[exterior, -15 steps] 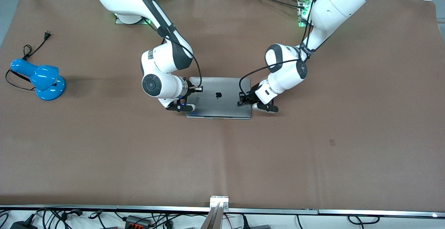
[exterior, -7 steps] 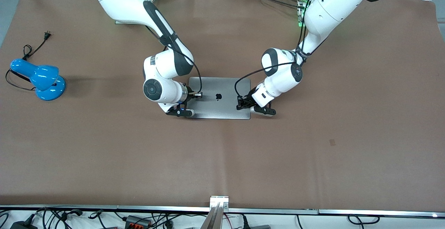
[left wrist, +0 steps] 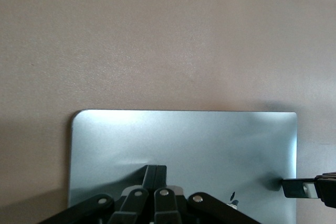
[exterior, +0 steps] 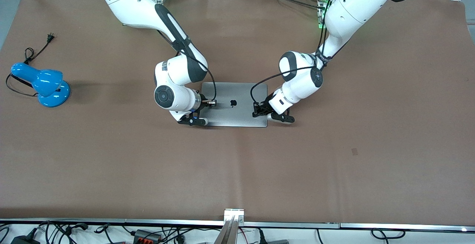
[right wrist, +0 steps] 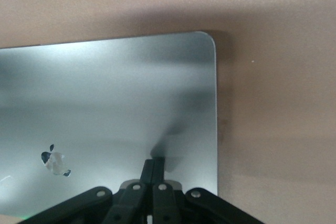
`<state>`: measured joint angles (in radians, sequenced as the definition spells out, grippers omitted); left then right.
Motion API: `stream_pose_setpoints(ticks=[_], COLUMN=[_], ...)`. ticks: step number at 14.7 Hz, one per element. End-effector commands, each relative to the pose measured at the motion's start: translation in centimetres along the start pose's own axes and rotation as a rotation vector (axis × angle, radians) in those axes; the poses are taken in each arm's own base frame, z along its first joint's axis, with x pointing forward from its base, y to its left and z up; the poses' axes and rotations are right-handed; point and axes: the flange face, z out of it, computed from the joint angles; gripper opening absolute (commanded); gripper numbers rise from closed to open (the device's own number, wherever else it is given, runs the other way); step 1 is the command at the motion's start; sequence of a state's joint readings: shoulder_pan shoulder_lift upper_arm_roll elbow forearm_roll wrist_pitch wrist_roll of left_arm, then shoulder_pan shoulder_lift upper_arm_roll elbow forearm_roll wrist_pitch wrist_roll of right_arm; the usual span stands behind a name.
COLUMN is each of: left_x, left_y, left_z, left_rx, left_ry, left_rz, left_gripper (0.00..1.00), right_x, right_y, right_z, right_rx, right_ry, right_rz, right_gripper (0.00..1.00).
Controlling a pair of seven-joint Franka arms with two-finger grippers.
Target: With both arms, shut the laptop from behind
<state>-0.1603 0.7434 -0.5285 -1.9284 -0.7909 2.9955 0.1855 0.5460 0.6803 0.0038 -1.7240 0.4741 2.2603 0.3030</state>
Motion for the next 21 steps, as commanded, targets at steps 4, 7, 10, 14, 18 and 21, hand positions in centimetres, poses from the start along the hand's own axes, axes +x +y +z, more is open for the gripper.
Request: stream_pose_setpoints(ticks=[4, 7, 10, 14, 18, 21], left_x=[2.0, 3.2, 5.3, 8.7, 11.7, 12.9], left_y=[0.3, 1.4, 2.7, 3.0, 2.8, 2.8], left_z=[-1.8, -4.1, -8.3, -12.7, -16.6, -18.8], left_rx=[0.0, -0.026, -0.071, -0.109, -0.064, 0.069], left_ry=[0.049, 0.024, -0.023, -0.056, -0.148, -0.246], left_rz=[0.024, 0.035, 0.047, 0.069, 0.19, 0.314], left_gripper=[0.0, 0.0, 0.0, 0.0, 0.0, 0.0], right_x=[0.9, 1.1, 1.3, 0.6, 1.0, 0.3], right_y=[-0.6, 0.2, 1.5, 2.9, 8.9, 12.0], right_z=[-1.8, -3.8, -7.4, -12.3, -20.5, -25.9], right_rx=[0.037, 0.044, 0.062, 0.073, 0.122, 0.148], right_ry=[0.026, 0.007, -0.014, -0.057, -0.061, -0.034], right_rz=[-0.024, -0.016, 0.002, 0.019, 0.015, 0.04], right_gripper=[0.0, 0.0, 0.0, 0.0, 0.0, 0.0])
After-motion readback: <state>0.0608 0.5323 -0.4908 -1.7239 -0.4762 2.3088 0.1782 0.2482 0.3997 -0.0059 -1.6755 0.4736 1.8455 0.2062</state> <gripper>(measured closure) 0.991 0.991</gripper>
